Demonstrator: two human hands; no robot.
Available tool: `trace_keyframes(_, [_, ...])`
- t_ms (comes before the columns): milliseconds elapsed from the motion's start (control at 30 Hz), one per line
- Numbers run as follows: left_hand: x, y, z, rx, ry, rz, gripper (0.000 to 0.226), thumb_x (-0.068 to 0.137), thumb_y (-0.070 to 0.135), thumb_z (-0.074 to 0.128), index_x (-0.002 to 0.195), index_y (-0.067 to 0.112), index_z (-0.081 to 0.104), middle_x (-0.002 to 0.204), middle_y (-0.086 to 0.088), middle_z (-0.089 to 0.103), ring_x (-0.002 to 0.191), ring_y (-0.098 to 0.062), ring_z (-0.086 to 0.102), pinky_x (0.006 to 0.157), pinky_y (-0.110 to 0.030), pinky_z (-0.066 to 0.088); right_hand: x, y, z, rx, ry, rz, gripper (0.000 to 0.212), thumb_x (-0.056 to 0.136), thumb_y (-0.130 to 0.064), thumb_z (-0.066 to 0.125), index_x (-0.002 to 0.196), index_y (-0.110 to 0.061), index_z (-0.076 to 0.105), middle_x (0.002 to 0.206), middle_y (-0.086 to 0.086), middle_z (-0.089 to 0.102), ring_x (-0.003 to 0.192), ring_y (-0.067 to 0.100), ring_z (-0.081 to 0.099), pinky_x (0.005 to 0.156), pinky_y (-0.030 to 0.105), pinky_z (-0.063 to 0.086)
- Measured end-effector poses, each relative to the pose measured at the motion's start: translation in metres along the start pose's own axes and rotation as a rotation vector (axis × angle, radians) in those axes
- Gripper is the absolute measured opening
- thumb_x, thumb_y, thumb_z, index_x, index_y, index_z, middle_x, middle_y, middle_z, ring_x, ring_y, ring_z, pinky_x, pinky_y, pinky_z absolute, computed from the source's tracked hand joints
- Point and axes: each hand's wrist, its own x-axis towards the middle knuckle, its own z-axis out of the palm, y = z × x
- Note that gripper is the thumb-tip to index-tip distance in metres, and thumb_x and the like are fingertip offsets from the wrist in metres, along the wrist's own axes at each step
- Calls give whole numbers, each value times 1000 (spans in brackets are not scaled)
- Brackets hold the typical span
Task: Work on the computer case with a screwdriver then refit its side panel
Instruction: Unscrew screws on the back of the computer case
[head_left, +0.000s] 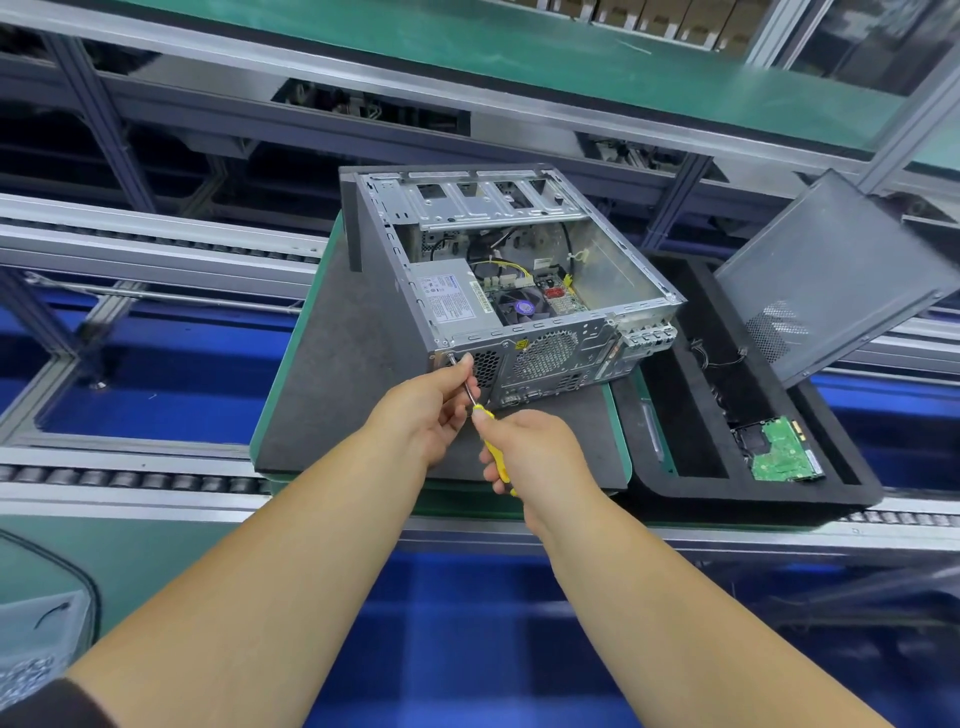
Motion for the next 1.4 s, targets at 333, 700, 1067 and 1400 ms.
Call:
trace_keyframes(333, [-5,4,-4,-66,-77,9,16,96,20,57,94,10,69,75,3,74,69,-5,71,60,-18,52,-3,-18,1,53,-119,162,50,106,-39,38,78,-6,62,57,3,52,45,11,42,43,20,33])
trace_keyframes(700, [2,0,-1,-47,2,65,13,95,16,60,87,12,69,68,5,73,61,-2,69,59,-13,53,0,-5,1,15,-36,4,28,96,-33,63,84,-8,62,66,4,58,46,11,50,40,18,38])
trace_keyframes(1067, [-1,1,-1,-51,-2,47,12,95,18,61,88,13,69,67,6,72,60,-1,68,55,-12,52,4,-5,3,34,-72,59,34,97,-36,61,76,-10,65,54,0,57,44,12,50,43,21,42])
trace_keyframes(1400, [-7,-9,8,-118,8,40,19,96,27,59,86,16,70,72,6,74,66,-2,70,58,-14,52,7,3,-28,3,-39,0,21,93,-37,64,88,-18,73,62,-3,60,46,9,45,47,23,39])
